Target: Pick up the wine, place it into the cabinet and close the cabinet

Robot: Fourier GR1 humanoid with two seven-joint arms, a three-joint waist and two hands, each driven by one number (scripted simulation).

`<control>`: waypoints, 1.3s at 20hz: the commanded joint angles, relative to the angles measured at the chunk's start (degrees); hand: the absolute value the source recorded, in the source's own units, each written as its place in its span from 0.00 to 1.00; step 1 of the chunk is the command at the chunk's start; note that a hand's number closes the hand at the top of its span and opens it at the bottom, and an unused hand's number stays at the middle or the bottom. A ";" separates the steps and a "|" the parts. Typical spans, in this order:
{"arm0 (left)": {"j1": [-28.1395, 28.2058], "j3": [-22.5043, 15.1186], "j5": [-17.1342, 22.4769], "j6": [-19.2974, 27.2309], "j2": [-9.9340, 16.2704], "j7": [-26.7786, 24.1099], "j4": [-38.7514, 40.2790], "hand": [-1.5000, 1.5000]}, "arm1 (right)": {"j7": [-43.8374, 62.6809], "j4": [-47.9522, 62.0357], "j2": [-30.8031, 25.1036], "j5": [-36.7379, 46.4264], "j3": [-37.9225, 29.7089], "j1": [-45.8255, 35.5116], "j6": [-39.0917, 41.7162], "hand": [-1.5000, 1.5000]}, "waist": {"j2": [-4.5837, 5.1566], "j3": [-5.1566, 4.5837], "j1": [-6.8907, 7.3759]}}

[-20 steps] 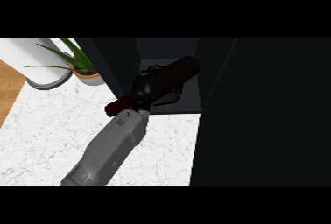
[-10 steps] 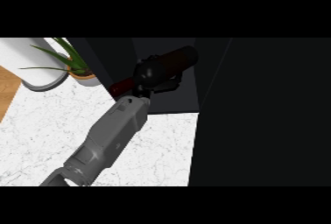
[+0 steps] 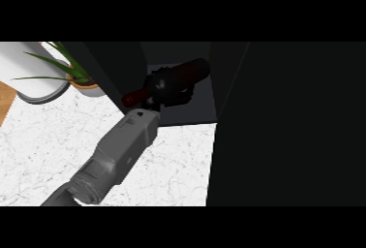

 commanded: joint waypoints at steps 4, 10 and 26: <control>2.25 -0.35 -0.07 -2.10 0.00 -3.90 4.44 1.00 | -1.24 0.27 0.12 -0.53 -0.39 -0.28 0.78 0.00 | 0.37 -0.03 -0.84; 1.83 -1.21 0.55 -0.77 0.00 -4.93 3.70 1.00 | -0.64 -0.23 0.58 -1.03 -0.37 -1.05 -0.49 0.00 | 0.38 -0.06 -1.16; -2.91 1.37 2.78 -1.90 0.00 -7.43 6.48 1.00 | -2.89 1.97 2.16 -0.16 1.25 -0.27 1.04 0.00 | 0.94 -0.03 -2.37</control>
